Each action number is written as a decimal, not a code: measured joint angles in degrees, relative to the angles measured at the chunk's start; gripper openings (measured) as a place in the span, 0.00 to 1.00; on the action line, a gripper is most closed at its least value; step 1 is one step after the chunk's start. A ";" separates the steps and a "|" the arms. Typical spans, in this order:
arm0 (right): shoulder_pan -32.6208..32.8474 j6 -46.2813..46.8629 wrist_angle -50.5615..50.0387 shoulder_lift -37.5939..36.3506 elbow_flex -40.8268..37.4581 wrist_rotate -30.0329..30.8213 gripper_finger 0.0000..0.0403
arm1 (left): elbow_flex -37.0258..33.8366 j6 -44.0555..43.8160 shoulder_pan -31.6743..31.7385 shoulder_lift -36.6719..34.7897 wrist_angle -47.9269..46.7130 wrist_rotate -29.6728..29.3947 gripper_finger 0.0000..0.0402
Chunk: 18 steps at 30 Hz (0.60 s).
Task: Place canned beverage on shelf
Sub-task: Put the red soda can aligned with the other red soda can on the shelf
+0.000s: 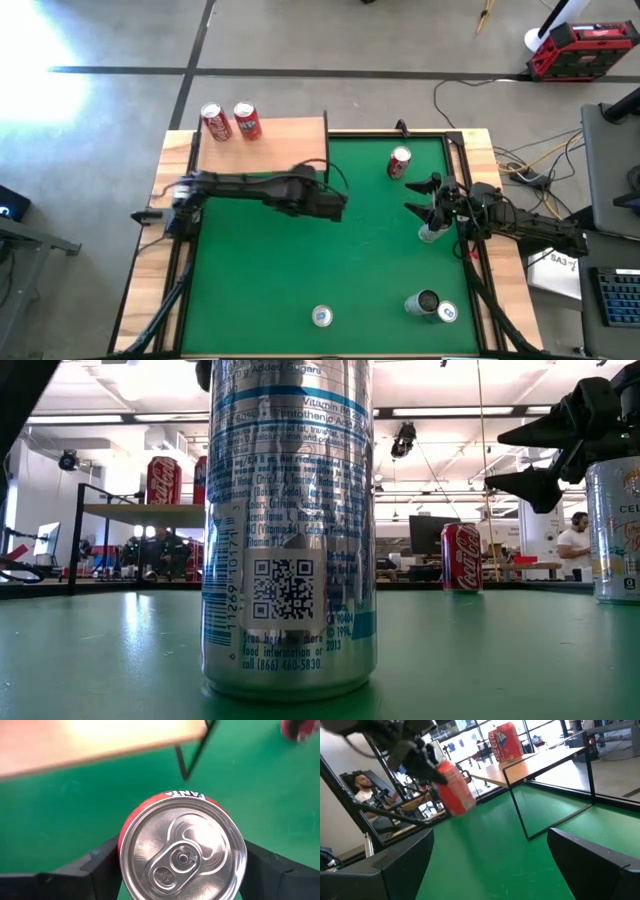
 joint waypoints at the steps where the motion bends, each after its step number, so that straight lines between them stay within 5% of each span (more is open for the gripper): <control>1: 0.00 0.00 0.00 -0.02 0.00 0.00 0.95 | -2.19 0.12 0.29 -2.40 0.28 -0.41 0.70; 11: -0.02 0.00 0.02 -0.02 0.00 0.00 0.95 | -18.40 0.71 7.69 -22.85 -0.12 -2.03 0.83; 15: 0.00 0.00 0.00 -0.02 -0.02 -0.02 0.95 | -20.70 3.21 12.04 -25.05 -0.08 -2.06 0.82; 18: -0.01 0.00 0.04 -0.02 -0.02 -0.02 0.95 | -20.82 3.61 14.64 -25.48 -0.11 4.35 0.80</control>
